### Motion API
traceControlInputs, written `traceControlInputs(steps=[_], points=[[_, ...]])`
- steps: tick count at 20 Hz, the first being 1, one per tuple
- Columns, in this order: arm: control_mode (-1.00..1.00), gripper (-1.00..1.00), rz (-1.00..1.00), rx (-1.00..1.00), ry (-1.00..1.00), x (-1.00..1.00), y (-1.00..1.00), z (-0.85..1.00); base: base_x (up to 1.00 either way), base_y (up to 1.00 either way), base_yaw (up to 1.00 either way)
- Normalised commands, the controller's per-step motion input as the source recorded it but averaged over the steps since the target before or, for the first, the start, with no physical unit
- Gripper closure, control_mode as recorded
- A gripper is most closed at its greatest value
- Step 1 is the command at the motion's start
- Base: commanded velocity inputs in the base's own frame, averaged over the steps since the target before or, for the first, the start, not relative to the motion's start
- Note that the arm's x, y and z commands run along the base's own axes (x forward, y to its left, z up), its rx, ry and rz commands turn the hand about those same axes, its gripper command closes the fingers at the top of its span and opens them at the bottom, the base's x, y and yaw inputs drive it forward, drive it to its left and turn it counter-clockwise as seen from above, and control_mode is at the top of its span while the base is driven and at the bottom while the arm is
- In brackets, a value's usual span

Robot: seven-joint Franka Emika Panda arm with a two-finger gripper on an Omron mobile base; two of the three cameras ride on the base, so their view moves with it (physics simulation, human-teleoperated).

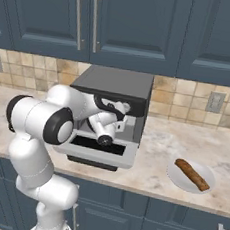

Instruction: Pull the toaster oven rack outwards. Pick up the baguette from the plate and place it on the toaster oven rack. Close the toaster oven door fully and set the temperature to the lowest setting.

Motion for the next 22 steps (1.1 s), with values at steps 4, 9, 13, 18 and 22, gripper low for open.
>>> traceControlInputs(steps=[4, 9, 13, 18, 22], points=[[-1.00, -1.00, -0.06, -0.04, 0.14, 0.13, -0.01, -0.29, 0.00, 0.00, 0.00], [-1.00, -1.00, -0.06, -0.12, 0.27, 0.03, -0.02, -0.56, 0.00, 0.00, 0.00], [-1.00, -1.00, -0.04, -0.20, 0.29, 0.04, 0.00, -0.69, 0.00, 0.00, 0.00], [-1.00, -1.00, -0.02, -0.20, 0.25, 0.07, 0.00, -0.88, 0.00, 0.00, 0.00], [-1.00, -1.00, -0.05, -0.07, 0.64, 0.07, -0.03, -1.00, 0.00, 0.00, 0.00]])
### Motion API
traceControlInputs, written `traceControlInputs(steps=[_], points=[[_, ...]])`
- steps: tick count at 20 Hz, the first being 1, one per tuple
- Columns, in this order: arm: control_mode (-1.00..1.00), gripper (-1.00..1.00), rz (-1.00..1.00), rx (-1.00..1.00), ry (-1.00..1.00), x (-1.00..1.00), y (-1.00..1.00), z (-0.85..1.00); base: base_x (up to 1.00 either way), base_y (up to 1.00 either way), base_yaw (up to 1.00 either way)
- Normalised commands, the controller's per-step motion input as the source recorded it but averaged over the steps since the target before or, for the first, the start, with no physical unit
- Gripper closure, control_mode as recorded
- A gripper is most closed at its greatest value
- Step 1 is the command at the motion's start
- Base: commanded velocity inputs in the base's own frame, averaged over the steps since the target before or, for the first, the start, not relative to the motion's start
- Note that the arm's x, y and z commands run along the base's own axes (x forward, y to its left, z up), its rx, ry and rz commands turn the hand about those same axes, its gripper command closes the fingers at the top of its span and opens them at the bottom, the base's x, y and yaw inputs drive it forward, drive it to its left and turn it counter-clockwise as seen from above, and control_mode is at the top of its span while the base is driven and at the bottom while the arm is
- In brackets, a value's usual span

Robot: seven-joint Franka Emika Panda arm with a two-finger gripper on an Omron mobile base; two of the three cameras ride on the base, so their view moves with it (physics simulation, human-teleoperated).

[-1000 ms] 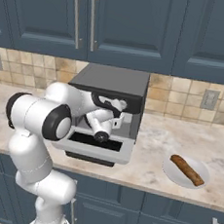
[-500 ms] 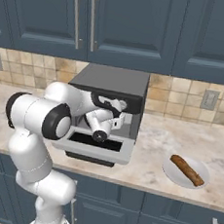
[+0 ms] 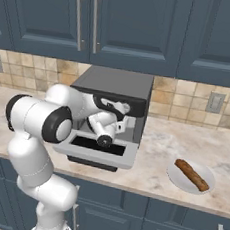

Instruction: Pull the toaster oven rack outwards. Pick up the baguette from the plate and place it on the toaster oven rack. Close the toaster oven door fully and set the temperature to the lowest setting.

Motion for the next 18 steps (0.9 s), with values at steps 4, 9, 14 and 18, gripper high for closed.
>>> traceControlInputs(steps=[4, 9, 14, 18], points=[[-1.00, -1.00, -0.10, -0.02, 0.71, 0.00, -0.18, -1.00, 0.00, 0.00, 0.00], [-1.00, -1.00, -0.10, -0.15, 0.81, 0.00, -0.10, -1.00, 0.00, 0.00, 0.00], [-1.00, -1.00, -0.16, -0.23, 0.85, -0.07, -0.12, -1.00, 0.00, 0.00, 0.00], [-1.00, -1.00, -0.25, -0.27, 0.90, -0.27, -0.18, -1.00, 0.00, 0.00, 0.00]])
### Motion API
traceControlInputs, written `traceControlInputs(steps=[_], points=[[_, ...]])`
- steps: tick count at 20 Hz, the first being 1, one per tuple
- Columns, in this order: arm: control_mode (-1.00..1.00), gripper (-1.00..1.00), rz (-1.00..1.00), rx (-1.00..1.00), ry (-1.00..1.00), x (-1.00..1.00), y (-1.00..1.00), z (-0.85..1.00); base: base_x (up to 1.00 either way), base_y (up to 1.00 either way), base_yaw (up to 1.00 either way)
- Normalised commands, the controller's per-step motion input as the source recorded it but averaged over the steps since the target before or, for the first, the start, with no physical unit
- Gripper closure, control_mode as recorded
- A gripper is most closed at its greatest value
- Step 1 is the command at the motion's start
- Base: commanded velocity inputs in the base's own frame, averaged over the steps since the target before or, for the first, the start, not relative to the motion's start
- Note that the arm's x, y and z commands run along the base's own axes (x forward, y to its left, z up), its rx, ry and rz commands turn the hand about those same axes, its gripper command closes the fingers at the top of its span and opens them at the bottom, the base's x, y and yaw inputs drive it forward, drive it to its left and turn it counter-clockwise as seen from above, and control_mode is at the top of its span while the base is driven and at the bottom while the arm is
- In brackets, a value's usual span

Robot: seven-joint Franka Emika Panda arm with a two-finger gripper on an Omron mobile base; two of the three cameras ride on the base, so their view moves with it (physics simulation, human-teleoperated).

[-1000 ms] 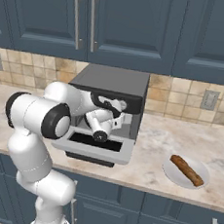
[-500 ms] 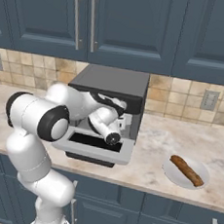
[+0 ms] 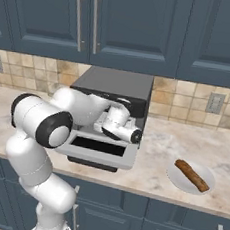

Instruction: Pull the toaster oven rack outwards. Pick up the baguette from the plate and place it on the toaster oven rack. Close the toaster oven door fully and set the temperature to the lowest setting.

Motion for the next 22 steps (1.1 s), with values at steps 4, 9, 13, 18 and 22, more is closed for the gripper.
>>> traceControlInputs(steps=[4, 9, 13, 18, 22], points=[[-1.00, -1.00, -0.31, -0.30, 0.91, -0.41, -0.20, -1.00, 0.00, 0.00, 0.00], [-1.00, -1.00, -0.34, -0.35, 0.83, -0.66, -0.05, -1.00, 0.00, 0.00, 0.00], [-1.00, -1.00, -0.37, -0.41, 0.76, -0.86, 0.00, -1.00, 0.00, 0.00, 0.00], [-1.00, -1.00, -0.40, -0.48, 0.63, -1.00, 0.13, -1.00, 0.00, 0.00, 0.00], [-1.00, -1.00, -0.38, -0.52, 0.46, -1.00, 0.23, -1.00, 0.00, 0.00, 0.00]])
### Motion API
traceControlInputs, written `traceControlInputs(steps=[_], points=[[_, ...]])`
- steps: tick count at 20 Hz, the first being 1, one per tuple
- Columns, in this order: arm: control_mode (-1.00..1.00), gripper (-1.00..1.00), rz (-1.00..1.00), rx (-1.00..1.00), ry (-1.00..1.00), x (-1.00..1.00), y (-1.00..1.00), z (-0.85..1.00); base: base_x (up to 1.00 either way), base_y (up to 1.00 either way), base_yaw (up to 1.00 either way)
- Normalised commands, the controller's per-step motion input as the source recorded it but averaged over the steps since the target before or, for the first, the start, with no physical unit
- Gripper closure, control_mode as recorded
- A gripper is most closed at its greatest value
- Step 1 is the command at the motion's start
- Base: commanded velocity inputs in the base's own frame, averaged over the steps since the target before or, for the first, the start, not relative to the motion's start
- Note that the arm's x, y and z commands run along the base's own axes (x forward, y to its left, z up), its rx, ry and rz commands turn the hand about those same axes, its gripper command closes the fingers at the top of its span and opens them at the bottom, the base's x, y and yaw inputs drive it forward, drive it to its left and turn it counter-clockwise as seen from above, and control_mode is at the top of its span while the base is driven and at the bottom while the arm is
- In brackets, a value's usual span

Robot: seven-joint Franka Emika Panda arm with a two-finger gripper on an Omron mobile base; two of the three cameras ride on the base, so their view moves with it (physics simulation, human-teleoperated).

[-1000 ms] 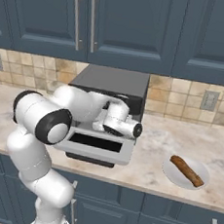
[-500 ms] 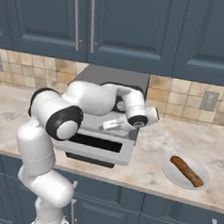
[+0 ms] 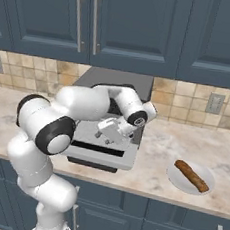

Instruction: Pull the toaster oven rack outwards. Pick up the baguette from the plate and place it on the toaster oven rack. Close the toaster oven door fully and set the temperature to the lowest setting.

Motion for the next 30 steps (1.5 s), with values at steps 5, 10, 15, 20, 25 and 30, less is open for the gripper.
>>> traceControlInputs(steps=[5, 10, 15, 20, 25, 30], points=[[-1.00, -1.00, -0.34, -0.37, 0.27, -1.00, 0.00, -0.86, 0.00, 0.00, 0.00], [-1.00, -1.00, -0.19, 0.01, -0.11, -0.73, -0.74, 0.50, 0.00, 0.00, 0.00], [-1.00, -1.00, -0.06, 0.07, -0.15, -0.17, -0.88, 0.66, 0.00, 0.00, 0.00], [-1.00, -1.00, -0.01, 0.03, -0.03, 0.00, -0.63, 0.57, 0.00, 0.00, 0.00], [-1.00, -1.00, -0.06, -0.14, 0.02, 0.00, -0.33, 0.34, 0.00, 0.00, 0.00], [-1.00, -1.00, -0.15, -0.42, 0.30, -0.02, -0.02, -0.07, 0.00, 0.00, 0.00]])
